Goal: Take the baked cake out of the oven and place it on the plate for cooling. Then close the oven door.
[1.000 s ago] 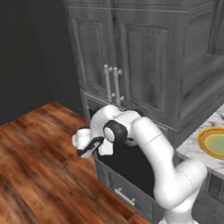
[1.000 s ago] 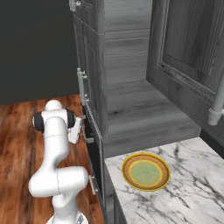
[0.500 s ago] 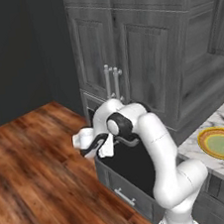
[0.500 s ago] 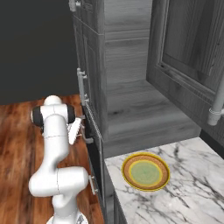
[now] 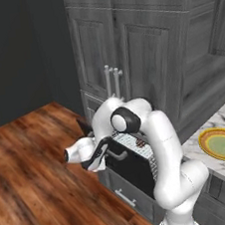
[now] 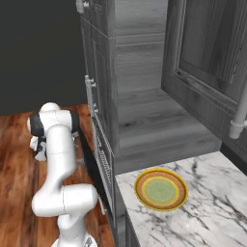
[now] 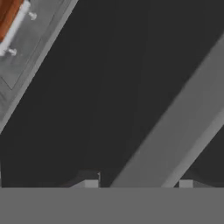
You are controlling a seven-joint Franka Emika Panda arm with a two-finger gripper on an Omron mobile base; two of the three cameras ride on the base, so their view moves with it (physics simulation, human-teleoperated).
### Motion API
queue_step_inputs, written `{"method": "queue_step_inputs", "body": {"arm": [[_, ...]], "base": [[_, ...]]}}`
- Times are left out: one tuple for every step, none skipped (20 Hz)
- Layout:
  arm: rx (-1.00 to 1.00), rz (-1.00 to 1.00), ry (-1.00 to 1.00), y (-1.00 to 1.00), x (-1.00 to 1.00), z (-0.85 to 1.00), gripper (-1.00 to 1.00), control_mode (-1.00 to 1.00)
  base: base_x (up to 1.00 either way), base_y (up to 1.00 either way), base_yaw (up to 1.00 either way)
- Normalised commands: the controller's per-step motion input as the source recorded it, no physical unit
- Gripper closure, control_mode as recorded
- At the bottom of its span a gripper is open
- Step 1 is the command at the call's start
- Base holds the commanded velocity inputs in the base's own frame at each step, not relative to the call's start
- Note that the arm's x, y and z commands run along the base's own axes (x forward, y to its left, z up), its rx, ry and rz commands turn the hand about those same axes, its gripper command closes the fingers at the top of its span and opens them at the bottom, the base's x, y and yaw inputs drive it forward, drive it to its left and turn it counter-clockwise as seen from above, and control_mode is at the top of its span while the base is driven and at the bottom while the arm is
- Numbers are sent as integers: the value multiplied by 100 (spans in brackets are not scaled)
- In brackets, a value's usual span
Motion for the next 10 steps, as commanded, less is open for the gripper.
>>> {"method": "queue_step_inputs", "body": {"arm": [[18,46,45,75,-81,-91,100,-100],[22,47,44,67,-86,-94,100,-100],[24,48,45,62,-86,-91,100,-100],[25,49,45,58,-90,-90,100,-100],[26,50,44,52,-92,-91,100,-100],[29,50,45,48,-92,-98,100,-100],[29,50,47,47,-86,-100,100,-100],[27,50,47,47,-84,-100,100,-100],[26,49,47,49,-83,-100,100,-100],[23,47,49,55,-76,-100,100,-100]], "base": [[0,0,0],[0,0,0],[0,0,0],[0,0,0],[0,0,0],[0,0,0],[0,0,0],[0,0,0],[0,0,0],[0,0,0]]}}
